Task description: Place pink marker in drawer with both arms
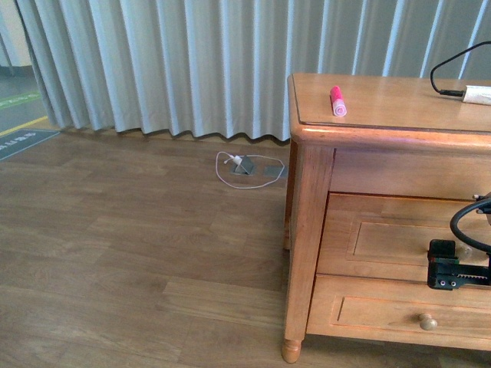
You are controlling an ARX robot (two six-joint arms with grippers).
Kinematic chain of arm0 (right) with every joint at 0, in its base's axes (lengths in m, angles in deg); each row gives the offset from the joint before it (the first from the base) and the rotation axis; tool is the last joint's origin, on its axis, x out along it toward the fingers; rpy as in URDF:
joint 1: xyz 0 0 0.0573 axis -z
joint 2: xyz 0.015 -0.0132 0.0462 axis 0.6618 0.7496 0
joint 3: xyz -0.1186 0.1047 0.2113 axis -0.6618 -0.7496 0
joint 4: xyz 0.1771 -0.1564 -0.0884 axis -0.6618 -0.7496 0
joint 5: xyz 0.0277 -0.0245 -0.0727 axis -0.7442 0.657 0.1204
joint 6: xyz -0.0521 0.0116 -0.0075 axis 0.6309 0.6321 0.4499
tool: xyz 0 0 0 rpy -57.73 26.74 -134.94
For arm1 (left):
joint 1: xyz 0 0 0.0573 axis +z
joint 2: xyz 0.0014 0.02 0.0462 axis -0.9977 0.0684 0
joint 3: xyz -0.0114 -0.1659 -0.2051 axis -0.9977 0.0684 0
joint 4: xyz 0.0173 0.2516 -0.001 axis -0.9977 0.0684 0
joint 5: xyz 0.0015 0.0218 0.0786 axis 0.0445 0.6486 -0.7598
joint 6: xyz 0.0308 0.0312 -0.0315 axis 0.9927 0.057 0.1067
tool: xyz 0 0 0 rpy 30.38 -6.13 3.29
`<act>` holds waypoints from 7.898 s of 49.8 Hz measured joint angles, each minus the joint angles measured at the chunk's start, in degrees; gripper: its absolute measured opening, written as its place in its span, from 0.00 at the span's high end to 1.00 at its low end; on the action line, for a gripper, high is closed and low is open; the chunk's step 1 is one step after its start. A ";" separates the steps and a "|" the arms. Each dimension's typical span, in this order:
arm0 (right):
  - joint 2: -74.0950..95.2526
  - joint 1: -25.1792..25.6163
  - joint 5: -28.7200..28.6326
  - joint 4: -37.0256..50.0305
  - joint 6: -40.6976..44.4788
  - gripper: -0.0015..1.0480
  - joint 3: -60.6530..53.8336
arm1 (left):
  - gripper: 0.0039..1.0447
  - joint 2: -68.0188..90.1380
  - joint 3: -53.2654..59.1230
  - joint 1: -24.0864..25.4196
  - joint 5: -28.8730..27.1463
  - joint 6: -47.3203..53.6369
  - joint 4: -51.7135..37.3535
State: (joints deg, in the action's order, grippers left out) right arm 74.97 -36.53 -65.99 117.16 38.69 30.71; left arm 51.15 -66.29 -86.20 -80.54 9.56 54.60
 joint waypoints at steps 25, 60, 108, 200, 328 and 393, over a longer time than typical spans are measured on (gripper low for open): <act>-0.28 -0.31 -2.14 2.49 -1.05 0.08 -1.09 | 0.05 0.02 0.00 0.00 0.00 0.00 0.00; -0.79 1.27 -3.28 3.28 -0.57 0.78 -2.16 | 0.05 0.00 0.00 0.00 0.00 0.00 0.00; -16.20 18.29 -25.70 14.14 4.96 0.82 -36.50 | 0.05 0.02 0.00 0.00 0.00 0.00 0.00; -88.89 33.05 -47.71 -49.09 -0.04 0.08 -35.08 | 0.05 20.87 -6.36 -5.53 -14.58 -6.51 -10.99; -88.89 33.05 -47.71 -49.09 -0.04 0.08 -35.08 | 0.87 126.29 -103.47 -30.88 1.60 2.10 -3.50; -88.89 33.05 -47.71 -49.09 -0.04 0.08 -35.08 | 0.87 123.03 -86.44 -35.54 21.94 19.28 -5.86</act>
State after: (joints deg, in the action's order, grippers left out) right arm -13.92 -3.49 -113.70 68.07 38.65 -4.37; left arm 174.18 -152.73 -121.74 -58.60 28.83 48.75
